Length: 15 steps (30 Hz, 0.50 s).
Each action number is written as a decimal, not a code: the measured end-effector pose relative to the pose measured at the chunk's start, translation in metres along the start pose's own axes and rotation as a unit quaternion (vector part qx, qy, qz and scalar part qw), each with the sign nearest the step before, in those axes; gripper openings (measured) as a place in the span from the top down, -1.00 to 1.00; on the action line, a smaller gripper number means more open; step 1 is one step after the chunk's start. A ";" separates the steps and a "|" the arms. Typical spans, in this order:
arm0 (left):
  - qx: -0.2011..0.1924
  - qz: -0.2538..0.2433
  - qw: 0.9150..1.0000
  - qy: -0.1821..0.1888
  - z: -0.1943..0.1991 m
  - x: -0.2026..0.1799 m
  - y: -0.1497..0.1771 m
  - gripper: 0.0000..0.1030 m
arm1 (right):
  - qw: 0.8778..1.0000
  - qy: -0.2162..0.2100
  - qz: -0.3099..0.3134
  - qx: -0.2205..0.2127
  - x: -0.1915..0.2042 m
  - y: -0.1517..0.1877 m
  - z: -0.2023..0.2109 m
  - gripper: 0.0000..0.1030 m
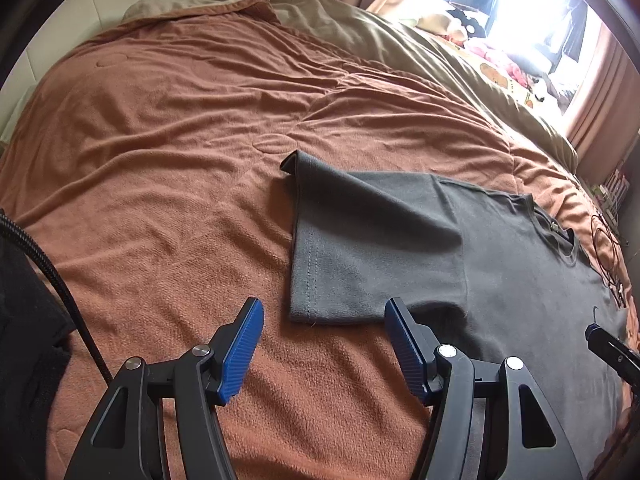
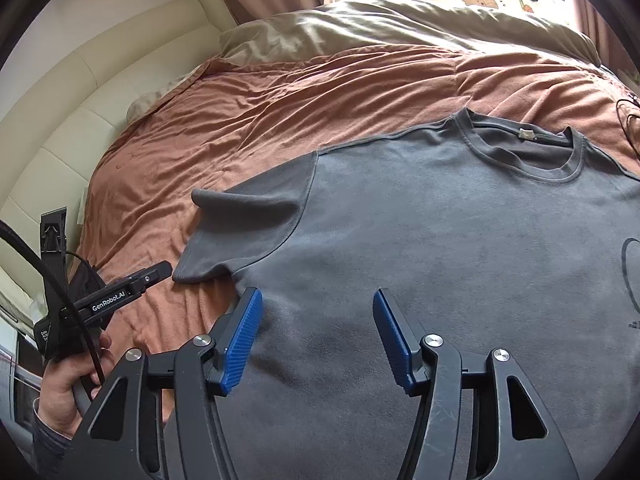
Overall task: Fold small clothes
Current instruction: 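Close the left gripper on the sleeve while the right gripper pinches the side edge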
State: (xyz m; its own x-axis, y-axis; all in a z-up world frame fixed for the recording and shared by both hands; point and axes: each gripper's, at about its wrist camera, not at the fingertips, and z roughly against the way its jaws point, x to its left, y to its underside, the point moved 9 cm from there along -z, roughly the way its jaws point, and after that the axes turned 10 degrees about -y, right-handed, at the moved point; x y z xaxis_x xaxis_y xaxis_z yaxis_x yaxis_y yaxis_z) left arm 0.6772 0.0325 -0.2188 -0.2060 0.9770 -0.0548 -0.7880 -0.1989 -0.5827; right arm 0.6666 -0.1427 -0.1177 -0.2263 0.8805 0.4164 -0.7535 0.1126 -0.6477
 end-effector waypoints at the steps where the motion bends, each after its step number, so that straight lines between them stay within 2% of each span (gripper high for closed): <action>1: 0.003 -0.001 1.000 -0.002 -0.005 -0.001 0.001 -0.26 | 1.000 -0.002 -0.002 0.003 0.000 -0.001 -0.005 -0.01; 7: 0.025 0.003 1.000 -0.011 -0.033 -0.001 0.004 -0.26 | 1.000 -0.008 -0.018 0.013 -0.002 -0.007 -0.025 0.10; 9: 0.034 0.005 0.999 -0.009 -0.040 -0.001 0.008 -0.01 | 0.999 -0.014 -0.025 0.015 -0.002 -0.007 -0.030 0.12; 10: 0.042 0.009 0.999 -0.003 -0.043 -0.002 0.012 0.24 | 0.999 -0.017 -0.028 0.016 -0.001 -0.007 -0.032 0.15; 11: 0.042 0.013 0.999 -0.003 -0.043 -0.001 0.013 0.33 | 0.999 -0.020 -0.030 0.017 -0.001 -0.008 -0.034 0.18; 12: 0.034 0.017 0.999 -0.001 -0.040 0.001 0.013 0.47 | 0.999 -0.023 -0.031 0.018 -0.001 -0.007 -0.037 0.27; 13: 0.037 0.021 0.999 0.013 -0.038 -0.001 0.013 0.74 | 0.999 -0.028 -0.034 0.020 0.000 -0.007 -0.041 0.37; 15: 0.040 0.030 0.998 0.029 -0.034 -0.002 0.013 0.80 | 0.998 -0.040 -0.042 0.024 0.001 -0.008 -0.047 0.53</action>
State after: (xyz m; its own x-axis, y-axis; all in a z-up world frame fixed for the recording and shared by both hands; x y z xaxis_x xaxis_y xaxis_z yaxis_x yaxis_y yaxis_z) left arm 0.6872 0.0305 -0.2533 -0.2220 0.9655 -0.1358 -0.8199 -0.2603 -0.5099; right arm 0.7013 -0.1211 -0.1425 -0.2087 0.8287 0.5193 -0.8003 0.1604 -0.5777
